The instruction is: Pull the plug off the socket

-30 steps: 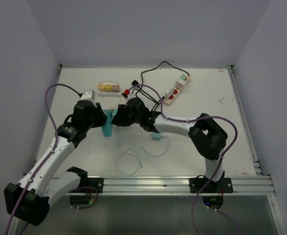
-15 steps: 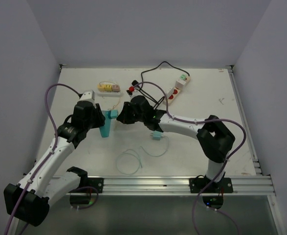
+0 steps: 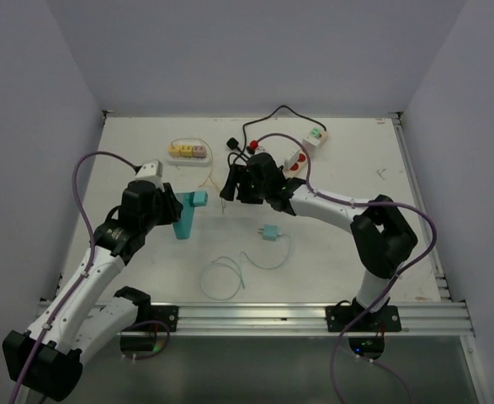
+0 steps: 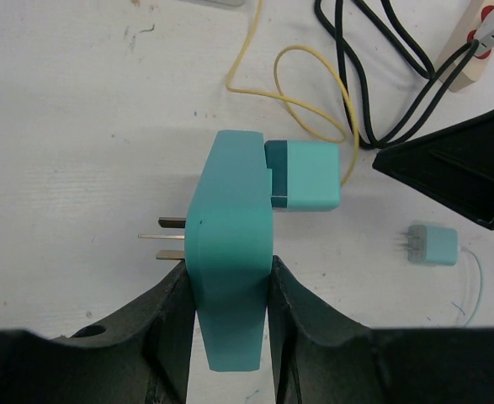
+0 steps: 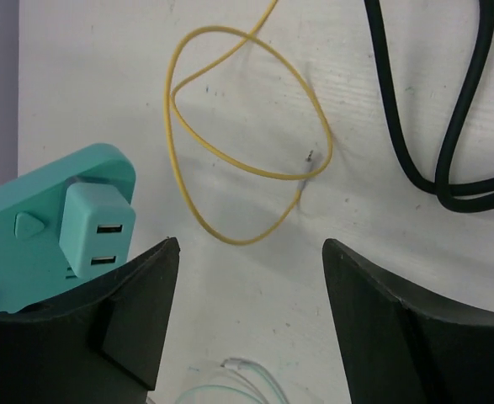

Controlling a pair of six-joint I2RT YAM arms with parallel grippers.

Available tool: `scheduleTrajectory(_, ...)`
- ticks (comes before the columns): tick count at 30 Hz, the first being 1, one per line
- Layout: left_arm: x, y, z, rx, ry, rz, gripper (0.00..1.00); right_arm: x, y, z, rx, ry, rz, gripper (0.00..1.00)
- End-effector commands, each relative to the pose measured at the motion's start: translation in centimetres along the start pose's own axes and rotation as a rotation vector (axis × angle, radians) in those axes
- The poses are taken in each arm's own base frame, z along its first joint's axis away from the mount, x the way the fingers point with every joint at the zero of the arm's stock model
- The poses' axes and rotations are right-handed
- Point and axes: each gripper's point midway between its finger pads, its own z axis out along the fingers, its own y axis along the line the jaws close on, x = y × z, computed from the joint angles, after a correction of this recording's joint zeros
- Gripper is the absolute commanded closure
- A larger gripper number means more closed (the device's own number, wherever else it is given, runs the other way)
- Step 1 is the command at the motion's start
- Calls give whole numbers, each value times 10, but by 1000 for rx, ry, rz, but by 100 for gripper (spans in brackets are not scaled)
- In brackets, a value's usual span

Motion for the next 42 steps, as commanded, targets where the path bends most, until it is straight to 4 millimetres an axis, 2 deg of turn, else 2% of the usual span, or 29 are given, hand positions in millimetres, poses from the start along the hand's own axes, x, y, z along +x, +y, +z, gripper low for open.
scheduleTrajectory(1, -23, -23, -3, 118, -99, -7, 100, -6, 30, -21, -113, -9, 39, 27)
scheduleTrajectory(5, -19, -28, 1, 150, -97, -21, 100, -10, 48, -28, -190, -31, 136, 23)
scheduleTrajectory(9, -21, -29, 0, 151, -103, -17, 100, -25, 56, -41, -192, -97, 136, 22)
scheduleTrajectory(12, -28, -32, -4, 165, -129, -9, 100, -30, 72, -46, -250, -93, 140, 21)
scheduleTrajectory(22, -45, -45, -15, 229, -188, -14, 100, -15, 98, -27, -317, -17, 197, 21)
scheduleTrajectory(34, -51, -48, -20, 247, -218, -6, 100, -19, 109, -15, -349, -3, 217, 40)
scheduleTrajectory(39, -49, -48, -17, 256, -221, -19, 100, -16, 109, -12, -358, 1, 246, 50)
scheduleTrajectory(42, -47, -46, -14, 243, -220, -25, 100, -13, 105, -10, -353, 9, 265, 59)
